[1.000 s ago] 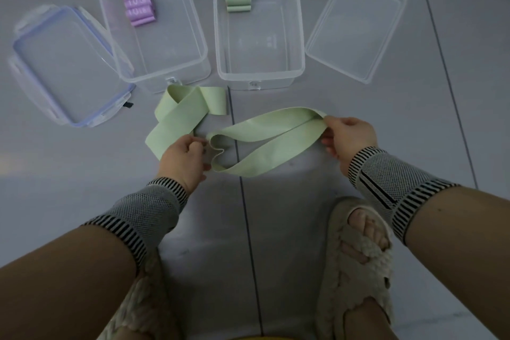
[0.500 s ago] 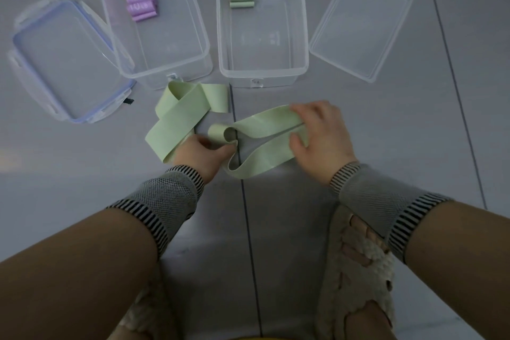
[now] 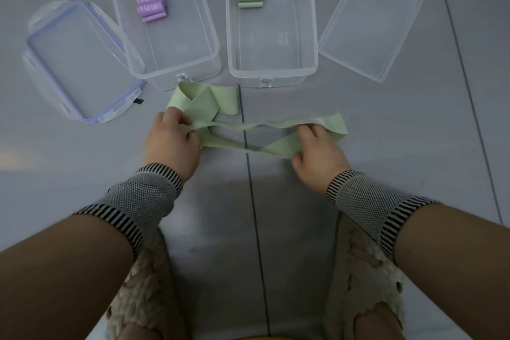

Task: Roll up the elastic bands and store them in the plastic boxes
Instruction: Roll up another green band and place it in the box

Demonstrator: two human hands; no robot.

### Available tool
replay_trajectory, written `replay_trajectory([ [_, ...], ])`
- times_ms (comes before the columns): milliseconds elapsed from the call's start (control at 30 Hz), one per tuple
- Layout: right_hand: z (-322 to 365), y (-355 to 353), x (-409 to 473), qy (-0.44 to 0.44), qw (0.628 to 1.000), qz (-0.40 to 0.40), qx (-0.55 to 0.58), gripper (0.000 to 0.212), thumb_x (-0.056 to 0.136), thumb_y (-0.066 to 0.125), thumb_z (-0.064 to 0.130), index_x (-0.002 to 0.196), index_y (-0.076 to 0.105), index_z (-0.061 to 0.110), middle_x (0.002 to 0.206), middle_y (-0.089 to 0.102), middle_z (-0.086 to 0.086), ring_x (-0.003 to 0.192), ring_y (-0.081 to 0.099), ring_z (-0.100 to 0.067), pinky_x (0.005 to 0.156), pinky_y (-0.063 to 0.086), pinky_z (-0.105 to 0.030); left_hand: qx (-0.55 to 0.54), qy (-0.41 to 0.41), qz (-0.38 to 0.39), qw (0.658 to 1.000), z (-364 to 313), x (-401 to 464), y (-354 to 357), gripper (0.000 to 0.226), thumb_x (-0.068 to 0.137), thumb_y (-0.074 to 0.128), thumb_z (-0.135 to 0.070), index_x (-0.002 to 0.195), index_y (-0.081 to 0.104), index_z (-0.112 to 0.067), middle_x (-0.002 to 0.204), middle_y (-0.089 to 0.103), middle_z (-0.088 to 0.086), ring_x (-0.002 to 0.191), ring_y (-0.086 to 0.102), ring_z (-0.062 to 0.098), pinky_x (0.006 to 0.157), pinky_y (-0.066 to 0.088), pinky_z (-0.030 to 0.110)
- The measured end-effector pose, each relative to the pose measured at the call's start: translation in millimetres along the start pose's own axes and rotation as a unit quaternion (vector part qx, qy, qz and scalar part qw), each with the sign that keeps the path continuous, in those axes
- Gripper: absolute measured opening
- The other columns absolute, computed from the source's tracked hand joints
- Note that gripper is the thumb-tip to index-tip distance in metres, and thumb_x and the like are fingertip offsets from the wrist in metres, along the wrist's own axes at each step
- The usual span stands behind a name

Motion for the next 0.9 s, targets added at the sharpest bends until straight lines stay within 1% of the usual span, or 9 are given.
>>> replay_trajectory([
  [100, 4, 4, -6, -0.004, 1.000, -0.008, -0.013, 0.041, 0.089, 0.049, 0.017, 0.129, 0.046, 0.008, 0.132, 0.044, -0.010, 0.114, 0.048, -0.030, 0.088, 0.040, -0.034, -0.052, 0.019, 0.089, 0.994, 2, -9, 7, 0.038, 0.085, 0.058, -0.024, 0.123, 0.053, -0.021, 0.124, 0.052, 0.007, 0.103, 0.057, 0.029, 0.089, 0.040, 0.032],
  [167, 4, 6, -14, -0.026, 0.999, -0.019, -0.012, 0.040, 0.088, 0.050, 0.015, 0.128, 0.052, 0.006, 0.130, 0.050, -0.010, 0.113, 0.052, -0.029, 0.089, 0.042, -0.033, -0.053, 0.041, 0.128, 0.989, 1, -15, 11, 0.041, 0.083, 0.060, -0.025, 0.123, 0.054, -0.023, 0.127, 0.050, 0.001, 0.103, 0.057, 0.024, 0.090, 0.041, 0.030],
  [300, -9, -3, -25, -0.080, 0.990, -0.117, -0.015, 0.023, 0.078, 0.056, 0.016, 0.095, 0.068, 0.005, 0.092, 0.062, -0.012, 0.089, 0.058, -0.036, 0.076, 0.049, -0.034, 0.058, 0.095, 0.089, 0.990, -3, -20, 12, 0.030, 0.082, 0.060, -0.028, 0.111, 0.063, -0.018, 0.131, 0.050, 0.000, 0.113, 0.047, 0.028, 0.098, 0.037, 0.037],
  [367, -21, -10, -22, -0.062, 0.987, -0.148, -0.027, 0.031, 0.077, 0.051, 0.022, 0.098, 0.067, 0.007, 0.097, 0.061, -0.014, 0.093, 0.054, -0.037, 0.082, 0.048, -0.037, 0.092, 0.148, 0.071, 0.982, -10, -25, 14, 0.039, 0.081, 0.057, -0.032, 0.116, 0.061, -0.017, 0.135, 0.049, 0.003, 0.120, 0.041, 0.030, 0.101, 0.034, 0.040],
  [433, -33, -15, -17, -0.022, 0.986, -0.161, -0.036, 0.038, 0.079, 0.053, 0.021, 0.112, 0.062, 0.007, 0.114, 0.057, -0.017, 0.105, 0.049, -0.039, 0.093, 0.042, -0.041, 0.118, 0.214, 0.087, 0.966, -21, -33, 19, 0.054, 0.078, 0.057, -0.035, 0.130, 0.051, -0.020, 0.147, 0.038, 0.002, 0.132, 0.031, 0.029, 0.106, 0.031, 0.045],
  [533, -46, -18, -10, 0.095, 0.986, -0.140, 0.011, 0.045, 0.086, 0.056, 0.017, 0.130, 0.051, 0.008, 0.132, 0.045, -0.017, 0.119, 0.039, -0.037, 0.104, 0.030, -0.038, 0.209, 0.283, 0.185, 0.918, -38, -45, 40, 0.070, 0.087, 0.047, -0.043, 0.148, 0.018, -0.026, 0.159, 0.002, -0.003, 0.145, -0.002, 0.022, 0.116, 0.010, 0.049],
  [600, -52, -18, -8, 0.142, 0.979, -0.131, 0.060, 0.046, 0.089, 0.055, 0.018, 0.133, 0.047, 0.010, 0.133, 0.042, -0.016, 0.119, 0.040, -0.033, 0.103, 0.030, -0.035, 0.251, 0.298, 0.242, 0.889, -45, -52, 55, 0.072, 0.091, 0.040, -0.044, 0.150, 0.003, -0.026, 0.159, -0.010, -0.005, 0.145, -0.013, 0.021, 0.116, 0.002, 0.049],
  [767, -54, -21, -2, 0.182, 0.965, -0.128, 0.139, 0.047, 0.089, 0.059, 0.019, 0.133, 0.045, 0.011, 0.129, 0.046, -0.014, 0.112, 0.051, -0.029, 0.095, 0.036, -0.030, 0.261, 0.272, 0.301, 0.876, -41, -58, 72, 0.071, 0.093, 0.038, -0.047, 0.150, 0.002, -0.025, 0.159, -0.013, -0.004, 0.145, -0.013, 0.023, 0.116, 0.007, 0.049],
  [900, -52, -23, 5, 0.235, 0.951, -0.125, 0.155, 0.045, 0.086, 0.061, 0.023, 0.128, 0.051, 0.011, 0.120, 0.061, -0.011, 0.110, 0.057, -0.028, 0.093, 0.040, -0.030, 0.255, 0.271, 0.309, 0.875, -39, -57, 71, 0.071, 0.092, 0.041, -0.045, 0.150, 0.003, -0.028, 0.158, -0.015, -0.005, 0.145, -0.013, 0.022, 0.115, 0.010, 0.049],
])
Point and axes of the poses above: each hand's wrist, its own x-axis towards the middle knuckle, its own y-axis out of the palm, z = x × y, the point moved 1 cm from there along x, towards the middle knuckle
